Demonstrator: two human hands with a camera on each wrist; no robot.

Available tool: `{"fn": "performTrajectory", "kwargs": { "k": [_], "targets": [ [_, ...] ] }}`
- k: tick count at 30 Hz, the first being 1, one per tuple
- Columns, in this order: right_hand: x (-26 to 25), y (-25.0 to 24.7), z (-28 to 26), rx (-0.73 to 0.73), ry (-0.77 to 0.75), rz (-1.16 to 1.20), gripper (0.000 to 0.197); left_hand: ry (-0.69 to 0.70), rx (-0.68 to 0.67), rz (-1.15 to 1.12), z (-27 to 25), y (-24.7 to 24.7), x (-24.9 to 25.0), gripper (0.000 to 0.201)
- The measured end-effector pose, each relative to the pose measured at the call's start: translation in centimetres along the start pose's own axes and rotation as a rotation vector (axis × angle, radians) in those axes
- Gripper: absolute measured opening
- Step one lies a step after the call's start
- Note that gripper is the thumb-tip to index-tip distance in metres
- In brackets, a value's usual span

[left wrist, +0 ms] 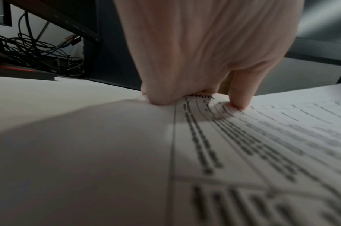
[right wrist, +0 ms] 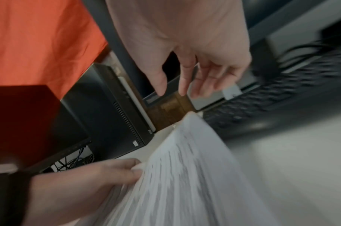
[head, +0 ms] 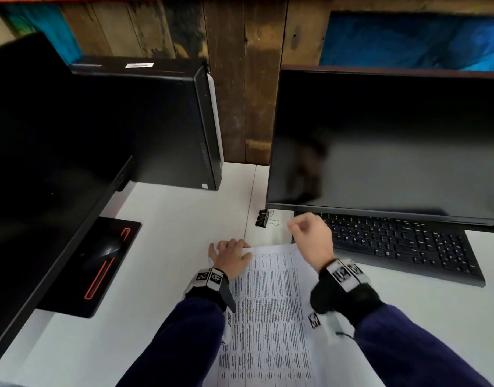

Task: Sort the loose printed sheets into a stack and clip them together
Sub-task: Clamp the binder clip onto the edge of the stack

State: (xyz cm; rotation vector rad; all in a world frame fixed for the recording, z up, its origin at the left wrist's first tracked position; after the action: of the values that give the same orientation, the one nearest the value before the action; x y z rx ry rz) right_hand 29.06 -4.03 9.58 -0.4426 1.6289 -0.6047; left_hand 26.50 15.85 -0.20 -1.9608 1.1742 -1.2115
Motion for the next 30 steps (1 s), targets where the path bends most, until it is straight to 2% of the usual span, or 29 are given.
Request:
{"fn": "performTrajectory", "kwargs": {
  "k": [6,11,17,19,22,25,28,30],
  "targets": [
    [2.6,7.0,4.4,-0.107,0.331,0.084,0.027,0.009,0.034,0.004,0.3,0.0,-0.1,0.028],
    [5.3,10.2,6.2,-0.109,0.417,0.108,0.043,0.024,0.069,-0.006,0.4,-0.1,-0.2,0.028],
    [3.2,9.6,5.5,-0.088,0.423,0.164,0.018,0.020,0.076,0.008,0.6,0.0,-0.4,0.029],
    [2.6,9.2,5.0,-0.087,0.429,0.201,0.018,0.022,0.075,0.006,0.6,0.0,-0.3,0.028],
    [0.5,7.9,3.7,-0.103,0.290,0.032,0.029,0.021,0.063,0.002,0.6,0.0,-0.4,0.027],
    [-2.2,7.3,1.4,-0.155,0.018,-0.090,0.019,0.022,0.049,0.008,0.5,0.1,-0.4,0.029],
    [-4.5,6.5,-1.4,-0.164,-0.235,-0.054,0.014,0.028,0.049,0.008,0.4,0.1,-0.4,0.033],
    [-5.1,5.8,-3.0,-0.183,-0.320,-0.008,0.014,0.023,0.052,0.008,0.4,0.1,-0.3,0.036]
  ]
}}
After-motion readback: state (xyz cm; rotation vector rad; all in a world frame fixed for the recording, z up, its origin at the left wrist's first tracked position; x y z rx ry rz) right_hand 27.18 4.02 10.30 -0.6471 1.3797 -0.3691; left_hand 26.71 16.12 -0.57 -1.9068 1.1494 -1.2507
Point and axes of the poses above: each hand's wrist, its own z-axis towards the middle knuckle, its own y-axis out of the palm, x = y × z, the point moved 9 cm from there along z, towards the middle knuckle, and after that the axes turned 2 degrees about -y, right-handed, at the moved point
